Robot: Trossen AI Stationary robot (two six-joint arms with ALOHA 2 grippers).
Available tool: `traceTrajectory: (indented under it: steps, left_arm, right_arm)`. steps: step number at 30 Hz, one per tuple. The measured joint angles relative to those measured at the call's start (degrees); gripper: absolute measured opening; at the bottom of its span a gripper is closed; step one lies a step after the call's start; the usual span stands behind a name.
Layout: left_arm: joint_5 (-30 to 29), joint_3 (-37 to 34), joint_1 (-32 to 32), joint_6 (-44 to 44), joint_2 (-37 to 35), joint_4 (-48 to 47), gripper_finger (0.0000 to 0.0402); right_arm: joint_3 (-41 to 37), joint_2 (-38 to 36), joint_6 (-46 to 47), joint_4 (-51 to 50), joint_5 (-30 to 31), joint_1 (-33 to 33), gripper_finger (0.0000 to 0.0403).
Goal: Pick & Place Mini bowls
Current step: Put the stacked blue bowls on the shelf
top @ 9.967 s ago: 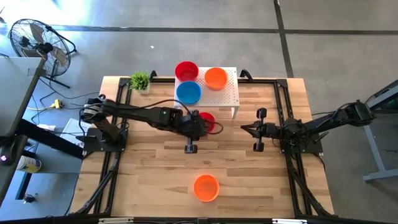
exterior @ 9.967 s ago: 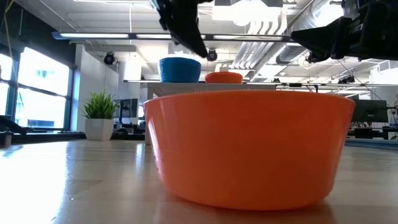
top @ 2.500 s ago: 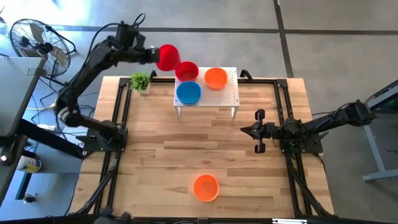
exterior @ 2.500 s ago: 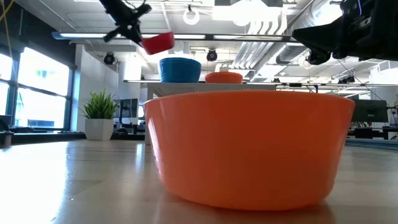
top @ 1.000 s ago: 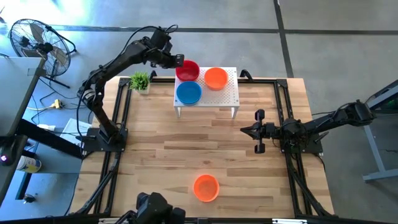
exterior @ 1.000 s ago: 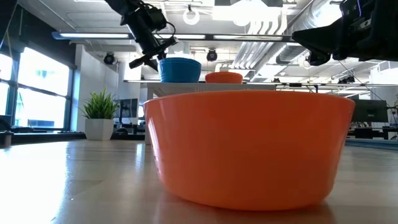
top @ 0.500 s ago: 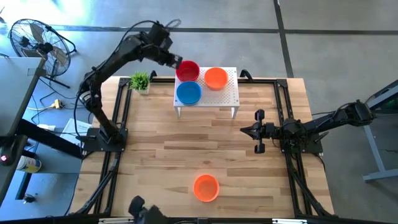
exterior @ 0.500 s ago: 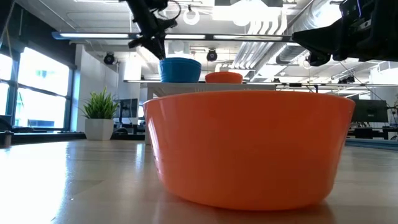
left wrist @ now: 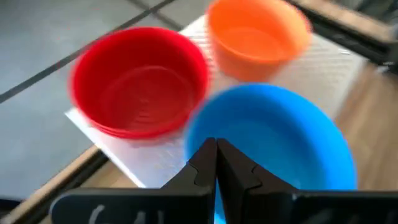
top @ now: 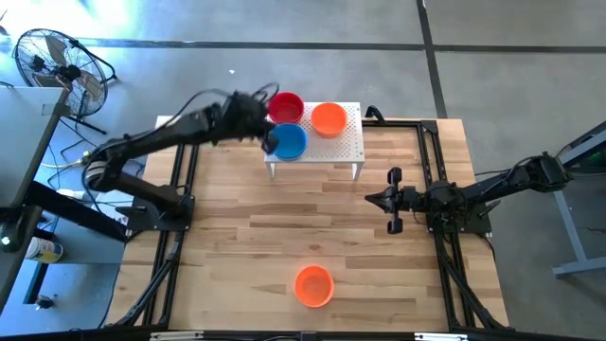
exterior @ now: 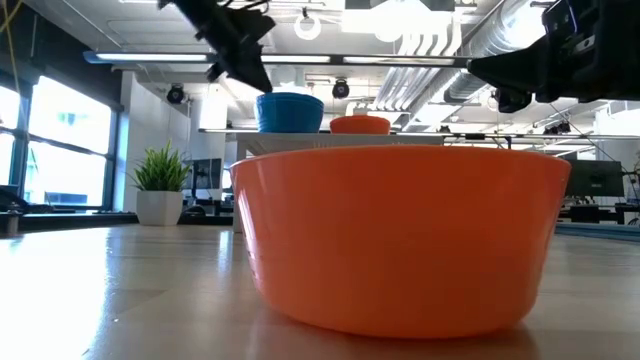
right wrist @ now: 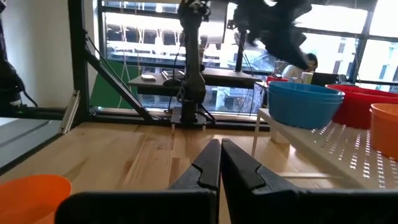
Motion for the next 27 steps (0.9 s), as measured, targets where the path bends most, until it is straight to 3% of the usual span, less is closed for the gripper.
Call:
traceTrajectory:
  steps: [7,11,15,20,27]
  left_arm:
    - [-2.9,-23.5,-10.2,0.4,-13.0,19.8,0.0001]
    - [-3.2,-35.6,-15.9,0.4,-19.3,28.9,0.0001]
    - [-4.4,-44.8,-20.7,1.0,-22.5,37.5,0.0001]
    - [-6.8,-49.3,-22.5,1.0,-23.3,43.3,0.0001]
    - [-8.3,-45.3,-22.4,3.7,-23.3,42.5,0.0]
  right_arm:
    - [0.8,0.0,2.8,-5.6,1.4,0.0,0.0001]
    - [8.4,0.1,9.1,-24.5,4.5,0.3,0.0001]
    - [16.9,3.2,23.2,-43.5,10.2,4.2,0.0002]
    - [22.7,10.8,33.1,-52.6,14.8,12.2,0.0033]
    - [29.2,16.0,33.6,-53.4,20.9,15.8,0.0093]
